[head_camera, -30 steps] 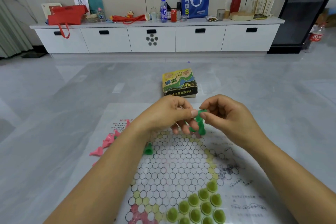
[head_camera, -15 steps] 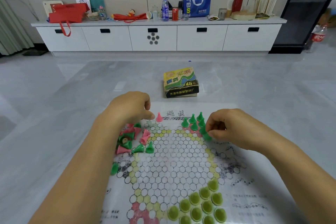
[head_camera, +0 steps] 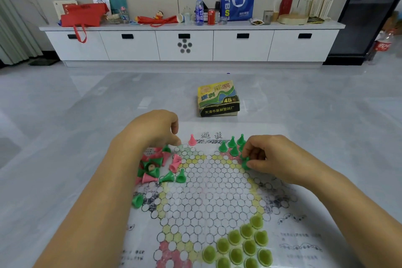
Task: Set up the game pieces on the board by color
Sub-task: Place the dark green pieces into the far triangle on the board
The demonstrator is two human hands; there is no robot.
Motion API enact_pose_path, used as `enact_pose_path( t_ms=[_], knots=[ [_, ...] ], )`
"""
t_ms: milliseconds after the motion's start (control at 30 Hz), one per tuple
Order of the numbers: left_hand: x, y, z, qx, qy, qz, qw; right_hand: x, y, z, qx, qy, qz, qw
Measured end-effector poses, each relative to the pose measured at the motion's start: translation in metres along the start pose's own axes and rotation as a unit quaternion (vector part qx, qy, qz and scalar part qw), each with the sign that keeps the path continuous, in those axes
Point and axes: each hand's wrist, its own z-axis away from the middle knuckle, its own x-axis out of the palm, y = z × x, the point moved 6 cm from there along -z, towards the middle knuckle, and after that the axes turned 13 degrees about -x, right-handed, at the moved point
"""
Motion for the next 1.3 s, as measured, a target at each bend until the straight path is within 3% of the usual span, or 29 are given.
enact_pose_path(
  t_ms=[167,400,533,800,967,1067,1167,1300],
  knots=[
    [-0.001,-0.006,-0.002,0.002,-0.005,-0.008,1.0,-0.008,0.007,0.002,0.032,0.018,-0.051,0.998],
    [-0.001,-0.023,-0.005,-0.019,-0.033,-0.018,0.999,-0.018,0.03,0.004,0.076,0.163,-0.123,0.976],
    [-0.008,-0.026,-0.008,-0.023,0.005,0.001,1.0,-0.01,0.044,0.006,0.099,0.219,-0.142,0.96],
    [0.016,-0.016,-0.018,-0.06,-0.004,-0.031,0.998,-0.003,0.052,0.008,0.091,0.237,-0.135,0.958],
    [0.004,-0.005,-0.011,-0.023,0.031,-0.021,0.999,-0.002,0.052,0.008,0.089,0.233,-0.134,0.959],
    [-0.008,0.01,0.001,0.04,0.044,0.102,0.993,-0.001,0.052,0.008,0.086,0.233,-0.13,0.96],
    [-0.001,0.036,0.016,0.106,-0.016,0.23,0.967,-0.001,0.052,0.007,0.081,0.235,-0.13,0.96],
    [0.026,0.059,0.016,0.131,-0.036,0.16,0.978,0.0,0.054,0.006,0.071,0.236,-0.132,0.96]
  ],
)
